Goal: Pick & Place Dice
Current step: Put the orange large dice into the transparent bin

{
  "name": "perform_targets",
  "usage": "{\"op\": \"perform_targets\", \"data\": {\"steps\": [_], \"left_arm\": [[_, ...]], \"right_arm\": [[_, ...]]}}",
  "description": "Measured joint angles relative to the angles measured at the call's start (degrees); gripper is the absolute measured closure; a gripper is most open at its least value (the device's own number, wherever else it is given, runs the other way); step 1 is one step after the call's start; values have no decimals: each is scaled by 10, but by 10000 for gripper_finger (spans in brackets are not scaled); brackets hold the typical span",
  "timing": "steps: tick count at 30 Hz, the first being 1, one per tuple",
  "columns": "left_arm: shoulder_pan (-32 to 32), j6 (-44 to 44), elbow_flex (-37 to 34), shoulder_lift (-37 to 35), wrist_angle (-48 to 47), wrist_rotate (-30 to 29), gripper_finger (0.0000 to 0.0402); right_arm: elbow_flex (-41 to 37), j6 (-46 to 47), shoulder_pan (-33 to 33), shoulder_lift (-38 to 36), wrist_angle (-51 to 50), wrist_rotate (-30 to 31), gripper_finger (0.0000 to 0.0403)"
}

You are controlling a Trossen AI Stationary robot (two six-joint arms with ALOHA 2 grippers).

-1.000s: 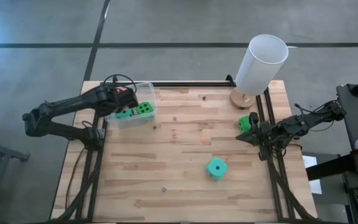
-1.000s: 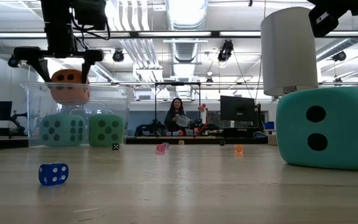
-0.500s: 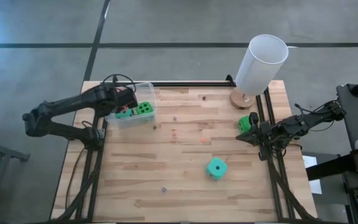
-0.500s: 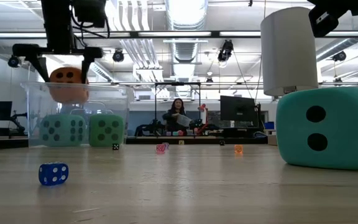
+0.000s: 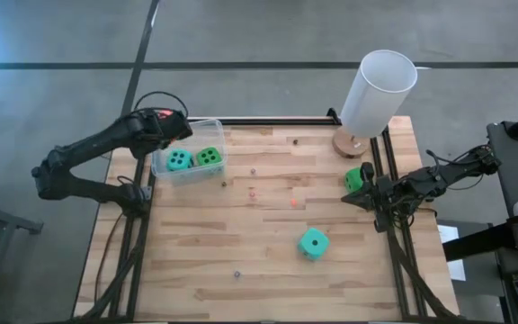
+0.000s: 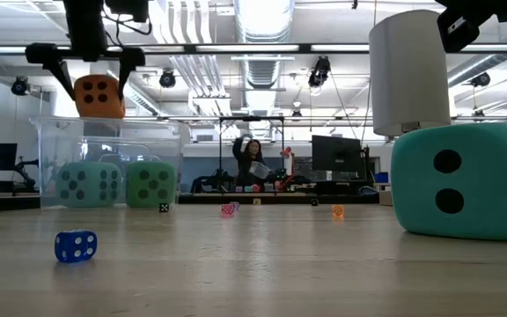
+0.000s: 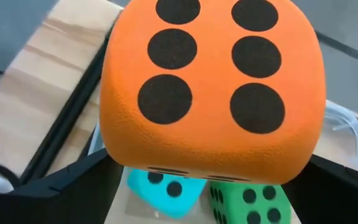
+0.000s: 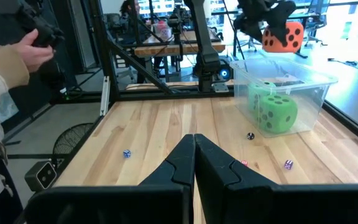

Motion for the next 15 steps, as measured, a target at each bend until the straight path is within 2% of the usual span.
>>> {"op": "perform_targets", "data": {"steps": [6, 15], "left_arm": [[2, 0, -45, 1, 39, -8, 3], [2, 0, -98, 1, 74, 43, 2]], "right_arm": [[0, 0, 0, 0, 0, 0, 394], [0, 0, 0, 0, 0, 0, 394]]}}
